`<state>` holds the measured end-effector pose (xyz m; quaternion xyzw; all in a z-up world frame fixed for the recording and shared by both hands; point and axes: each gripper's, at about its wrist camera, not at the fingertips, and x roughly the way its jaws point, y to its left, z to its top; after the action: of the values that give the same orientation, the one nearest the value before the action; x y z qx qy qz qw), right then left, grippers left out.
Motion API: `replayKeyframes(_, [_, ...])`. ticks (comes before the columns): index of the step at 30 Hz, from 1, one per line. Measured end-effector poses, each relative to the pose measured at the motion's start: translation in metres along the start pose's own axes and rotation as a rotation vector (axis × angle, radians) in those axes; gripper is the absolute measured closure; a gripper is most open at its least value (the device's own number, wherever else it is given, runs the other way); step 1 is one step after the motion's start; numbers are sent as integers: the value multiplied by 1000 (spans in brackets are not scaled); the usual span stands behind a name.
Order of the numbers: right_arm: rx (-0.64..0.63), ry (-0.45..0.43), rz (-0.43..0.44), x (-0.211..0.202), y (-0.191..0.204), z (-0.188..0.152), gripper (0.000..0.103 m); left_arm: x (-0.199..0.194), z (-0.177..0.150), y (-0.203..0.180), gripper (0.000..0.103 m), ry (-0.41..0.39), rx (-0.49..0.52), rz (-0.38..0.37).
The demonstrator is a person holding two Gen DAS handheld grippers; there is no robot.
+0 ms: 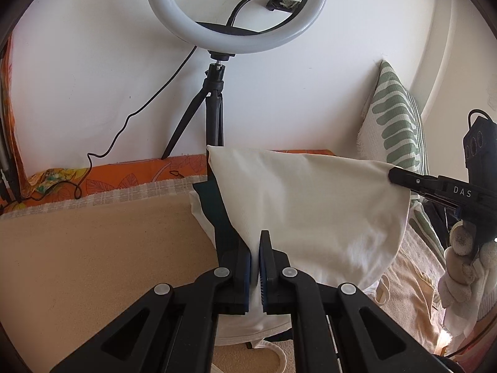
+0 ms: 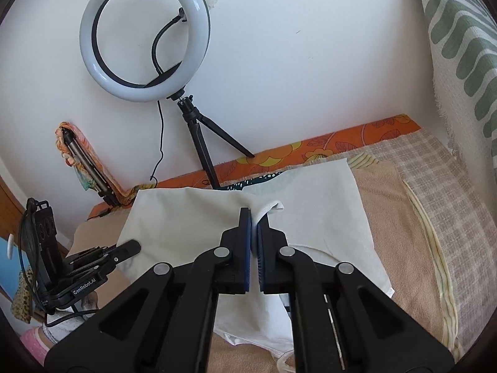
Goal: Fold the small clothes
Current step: 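Lower the camisole onto the dark green shirt pile and open both grippers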
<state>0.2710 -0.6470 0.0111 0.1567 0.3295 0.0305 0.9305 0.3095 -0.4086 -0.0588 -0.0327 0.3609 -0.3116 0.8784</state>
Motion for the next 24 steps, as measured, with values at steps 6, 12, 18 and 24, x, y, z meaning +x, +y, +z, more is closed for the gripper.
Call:
replayKeyframes(6, [-49,-34,-108,4,-9,33,99,14,20,-16,102,-31,-3,-8])
replayKeyframes(12, [-79,-27,-211,46,-28,52,99,51,25,-21,101,-18,18,76])
replayKeyframes(18, [-53,-33,-344,65,-38,51,76,52,21,-13,83,-15,38,129])
replayKeyframes(24, [-65,-39,-309,50,-28,47,75,30,22,-10,81,-20,42,131])
